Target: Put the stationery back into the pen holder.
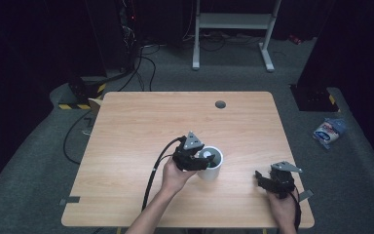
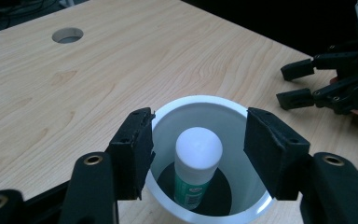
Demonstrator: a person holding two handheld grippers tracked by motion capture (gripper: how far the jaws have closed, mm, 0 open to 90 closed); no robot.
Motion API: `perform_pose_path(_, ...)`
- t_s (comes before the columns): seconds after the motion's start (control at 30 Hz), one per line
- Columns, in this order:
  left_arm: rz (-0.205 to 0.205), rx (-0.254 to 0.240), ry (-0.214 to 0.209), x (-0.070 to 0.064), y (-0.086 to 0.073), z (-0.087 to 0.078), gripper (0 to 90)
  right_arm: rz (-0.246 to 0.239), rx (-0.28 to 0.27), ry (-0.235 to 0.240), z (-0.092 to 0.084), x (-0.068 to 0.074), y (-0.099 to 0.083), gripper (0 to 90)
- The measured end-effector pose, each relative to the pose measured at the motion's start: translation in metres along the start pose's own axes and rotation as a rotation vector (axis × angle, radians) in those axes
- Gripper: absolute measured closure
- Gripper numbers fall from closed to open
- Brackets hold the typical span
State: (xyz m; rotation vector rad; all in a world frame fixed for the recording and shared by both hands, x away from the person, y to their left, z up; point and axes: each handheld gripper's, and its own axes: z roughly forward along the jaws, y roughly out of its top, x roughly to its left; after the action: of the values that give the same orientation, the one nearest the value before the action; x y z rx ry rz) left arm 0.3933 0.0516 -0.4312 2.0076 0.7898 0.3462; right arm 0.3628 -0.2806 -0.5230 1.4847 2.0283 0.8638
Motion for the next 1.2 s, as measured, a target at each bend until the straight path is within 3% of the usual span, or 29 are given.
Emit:
perform_pose_path(0.87, -0.098, -0.083, 0.026, 0.024, -0.002, -0.035, 42.5, 0.0, 0.0, 0.0, 0.0, 0.0, 0.0, 32.3)
perform_pose_path(1.2, -0.105, -0.096, 0.065, 0.033, -0.007, -0.05, 42.5, -0.002, 0.0, 0.002, 0.0, 0.0, 0.0, 31.7)
